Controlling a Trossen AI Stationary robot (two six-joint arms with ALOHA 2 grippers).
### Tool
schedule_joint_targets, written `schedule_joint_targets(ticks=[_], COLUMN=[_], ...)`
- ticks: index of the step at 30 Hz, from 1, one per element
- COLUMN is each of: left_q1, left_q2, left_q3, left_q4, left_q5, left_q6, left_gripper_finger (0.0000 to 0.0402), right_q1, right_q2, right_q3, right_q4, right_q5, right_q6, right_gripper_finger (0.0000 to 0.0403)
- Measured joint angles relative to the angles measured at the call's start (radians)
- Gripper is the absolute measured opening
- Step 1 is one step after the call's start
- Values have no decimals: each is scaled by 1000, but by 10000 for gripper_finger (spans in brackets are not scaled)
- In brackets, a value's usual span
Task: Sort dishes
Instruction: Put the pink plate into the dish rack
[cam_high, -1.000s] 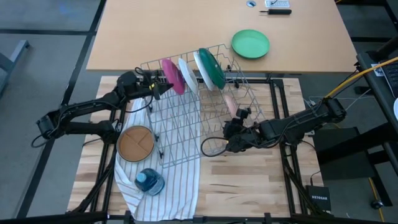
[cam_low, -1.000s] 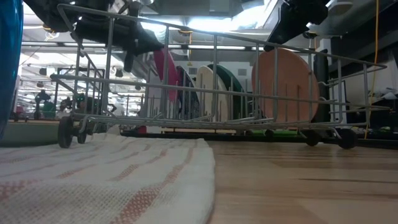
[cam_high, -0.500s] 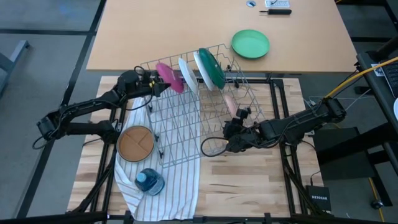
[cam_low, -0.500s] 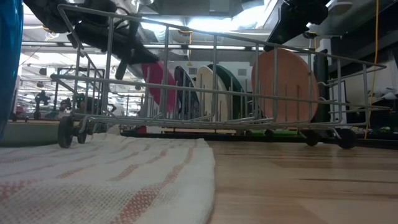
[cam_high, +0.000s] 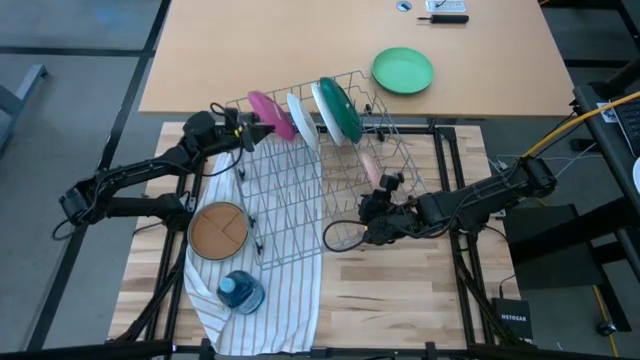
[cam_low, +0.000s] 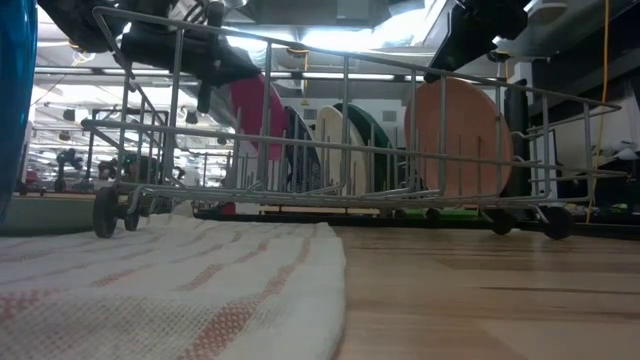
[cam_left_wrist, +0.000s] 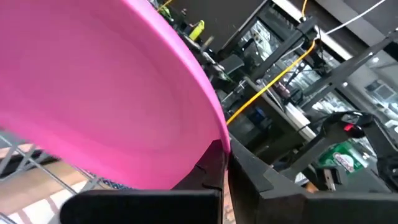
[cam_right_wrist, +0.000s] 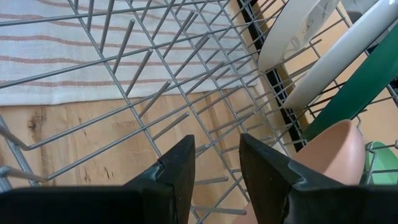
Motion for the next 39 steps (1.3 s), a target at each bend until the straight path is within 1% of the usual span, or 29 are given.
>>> schedule_joint_targets(ticks=[7, 11, 16, 21, 34, 36, 39], left_q1=[8, 15, 34, 54, 70, 70, 70], left_q2=[-3, -3, -12, -30, -61, -61, -61], left_q3=[0, 0, 0, 0, 0, 0, 0], left_q4=[-13, -16, -61, -96, -98, -120, -196], left_q5=[51, 60, 83, 107, 122, 125, 125], left_q6=[8, 2, 0, 1, 1, 2, 20], left_gripper_finger=[0, 0, 0, 0, 0, 0, 0], right_q1=[0, 0, 0, 0, 0, 0, 0], right_q2=[0, 0, 0, 0, 0, 0, 0], right_q3=[0, 0, 0, 0, 0, 0, 0], right_q4=[-1, -1, -3, -11, -20, -20, -20], right_q5=[0, 0, 0, -31, -43, -43, -43], right_q6=[0, 0, 0, 0, 0, 0, 0], right_gripper_finger=[129, 129, 129, 129, 129, 129, 129])
